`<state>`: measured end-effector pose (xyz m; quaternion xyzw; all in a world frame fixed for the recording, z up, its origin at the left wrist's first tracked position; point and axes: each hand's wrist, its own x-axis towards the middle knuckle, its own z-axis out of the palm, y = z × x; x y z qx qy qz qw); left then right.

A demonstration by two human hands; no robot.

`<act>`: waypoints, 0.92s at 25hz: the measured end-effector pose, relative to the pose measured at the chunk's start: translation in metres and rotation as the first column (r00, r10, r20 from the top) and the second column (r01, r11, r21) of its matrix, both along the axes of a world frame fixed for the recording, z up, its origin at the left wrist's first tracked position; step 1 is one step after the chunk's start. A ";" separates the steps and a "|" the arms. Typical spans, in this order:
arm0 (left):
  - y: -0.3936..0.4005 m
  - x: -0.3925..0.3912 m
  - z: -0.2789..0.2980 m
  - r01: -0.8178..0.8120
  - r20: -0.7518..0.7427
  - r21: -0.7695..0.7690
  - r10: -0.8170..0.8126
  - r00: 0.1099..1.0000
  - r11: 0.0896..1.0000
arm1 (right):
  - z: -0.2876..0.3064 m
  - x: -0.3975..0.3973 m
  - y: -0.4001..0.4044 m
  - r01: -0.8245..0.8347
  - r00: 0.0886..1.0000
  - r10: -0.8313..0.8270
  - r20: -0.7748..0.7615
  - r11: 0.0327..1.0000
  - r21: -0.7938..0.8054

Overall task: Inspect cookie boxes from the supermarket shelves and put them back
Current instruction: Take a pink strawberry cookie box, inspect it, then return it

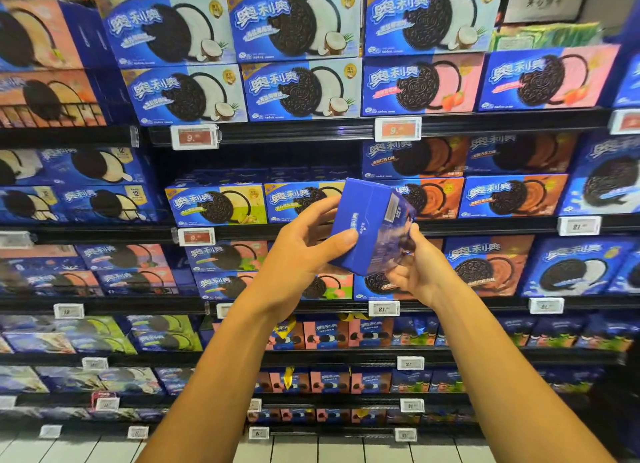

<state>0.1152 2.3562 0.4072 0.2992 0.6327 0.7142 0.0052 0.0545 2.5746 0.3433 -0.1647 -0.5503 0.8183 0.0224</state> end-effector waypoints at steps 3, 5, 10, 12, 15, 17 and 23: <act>-0.019 -0.014 -0.006 0.005 0.055 0.088 -0.010 0.998 0.996 | 0.003 0.008 0.008 -0.027 0.999 0.027 -0.045 1.000 0.002; -0.035 -0.026 -0.014 -0.030 0.090 0.145 0.017 0.996 0.989 | 0.006 0.013 0.014 -0.046 0.993 0.052 -0.110 0.997 0.063; -0.060 -0.054 -0.037 -0.094 0.201 0.320 0.029 0.979 0.943 | 0.021 0.031 0.012 0.018 0.940 0.044 -0.338 0.984 0.179; -0.064 -0.062 -0.041 -0.095 0.194 0.335 0.030 0.981 0.937 | 0.024 0.036 0.009 0.042 0.910 0.051 -0.411 0.976 0.214; -0.067 -0.069 -0.043 -0.104 0.194 0.319 0.043 0.980 0.942 | 0.030 0.041 0.006 0.066 0.891 0.053 -0.451 0.968 0.244; -0.068 -0.070 -0.044 -0.101 0.190 0.317 0.041 0.981 0.943 | 0.032 0.041 0.007 0.066 0.886 0.058 -0.460 0.966 0.249; -0.066 -0.068 -0.043 -0.109 0.207 0.318 0.043 0.977 0.942 | 0.029 0.042 0.010 0.052 0.889 0.077 -0.452 0.962 0.268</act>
